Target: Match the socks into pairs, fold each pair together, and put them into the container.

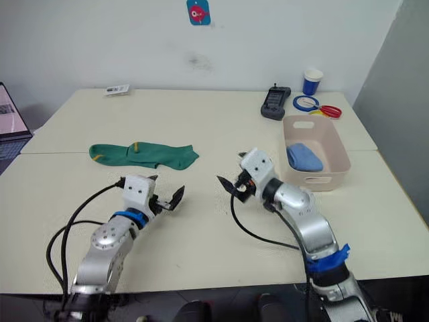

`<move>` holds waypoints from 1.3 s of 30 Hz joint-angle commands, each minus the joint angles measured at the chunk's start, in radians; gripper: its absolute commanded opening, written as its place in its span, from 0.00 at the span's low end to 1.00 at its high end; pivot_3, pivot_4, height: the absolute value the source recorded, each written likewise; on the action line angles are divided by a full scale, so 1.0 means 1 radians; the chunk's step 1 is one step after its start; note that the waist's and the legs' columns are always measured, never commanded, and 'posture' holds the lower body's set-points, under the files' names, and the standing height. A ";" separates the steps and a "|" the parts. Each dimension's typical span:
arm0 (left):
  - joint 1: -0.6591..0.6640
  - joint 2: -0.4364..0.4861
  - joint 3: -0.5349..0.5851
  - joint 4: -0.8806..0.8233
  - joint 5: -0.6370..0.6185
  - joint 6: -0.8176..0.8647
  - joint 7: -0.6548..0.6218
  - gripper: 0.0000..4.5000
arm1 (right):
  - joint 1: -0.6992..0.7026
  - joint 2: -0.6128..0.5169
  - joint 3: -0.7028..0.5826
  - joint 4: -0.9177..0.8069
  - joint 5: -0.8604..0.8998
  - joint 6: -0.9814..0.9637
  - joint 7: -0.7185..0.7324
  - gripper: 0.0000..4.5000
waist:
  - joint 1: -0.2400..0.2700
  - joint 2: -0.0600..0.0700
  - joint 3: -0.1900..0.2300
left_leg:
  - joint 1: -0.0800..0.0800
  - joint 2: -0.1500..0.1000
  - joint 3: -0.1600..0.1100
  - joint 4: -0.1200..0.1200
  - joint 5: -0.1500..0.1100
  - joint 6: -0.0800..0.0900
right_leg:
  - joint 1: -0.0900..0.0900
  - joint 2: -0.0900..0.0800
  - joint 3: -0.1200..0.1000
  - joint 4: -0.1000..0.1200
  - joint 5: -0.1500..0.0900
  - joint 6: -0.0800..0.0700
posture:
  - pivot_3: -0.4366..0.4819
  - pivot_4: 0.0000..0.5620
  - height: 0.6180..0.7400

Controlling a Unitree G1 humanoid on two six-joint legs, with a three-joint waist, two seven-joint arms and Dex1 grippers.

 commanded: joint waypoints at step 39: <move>-0.236 0.038 -0.098 0.177 -0.011 0.115 -0.293 0.01 | 0.077 -0.110 -0.039 -0.071 0.050 0.075 -0.029 1.00 | -0.003 0.000 0.000 | -0.001 0.000 0.002 0.000 0.000 -0.001 | -0.001 -0.004 0.001 0.001 0.001 0.001 | 0.48 0.27 1.00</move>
